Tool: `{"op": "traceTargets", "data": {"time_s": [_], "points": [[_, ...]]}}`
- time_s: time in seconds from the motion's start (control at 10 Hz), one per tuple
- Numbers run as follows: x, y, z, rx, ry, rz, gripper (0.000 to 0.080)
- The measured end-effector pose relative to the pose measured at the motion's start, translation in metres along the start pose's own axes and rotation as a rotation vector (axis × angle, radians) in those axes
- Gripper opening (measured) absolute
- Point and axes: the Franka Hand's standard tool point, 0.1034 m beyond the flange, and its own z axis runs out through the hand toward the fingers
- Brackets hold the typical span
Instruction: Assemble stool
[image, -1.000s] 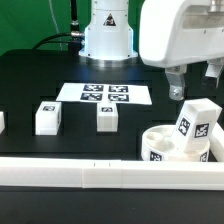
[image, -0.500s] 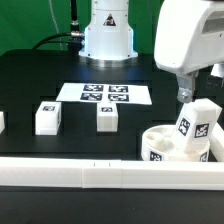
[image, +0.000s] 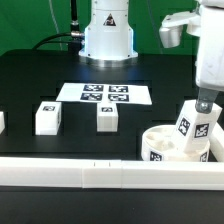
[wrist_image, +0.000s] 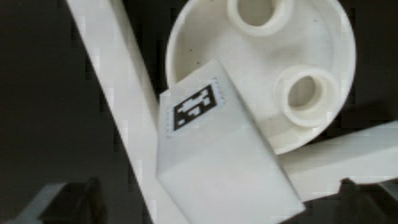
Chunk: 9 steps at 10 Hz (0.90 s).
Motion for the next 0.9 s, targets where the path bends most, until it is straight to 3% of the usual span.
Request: {"op": "traceTargets", "data": {"time_s": [0.6, 0.9], "points": [[-0.004, 0.001, 0.007, -0.004, -0.02, -0.499, 0.0649], [-0.008, -0.001, 0.016, 0.01, -0.021, -0.505, 0.0649]]}}
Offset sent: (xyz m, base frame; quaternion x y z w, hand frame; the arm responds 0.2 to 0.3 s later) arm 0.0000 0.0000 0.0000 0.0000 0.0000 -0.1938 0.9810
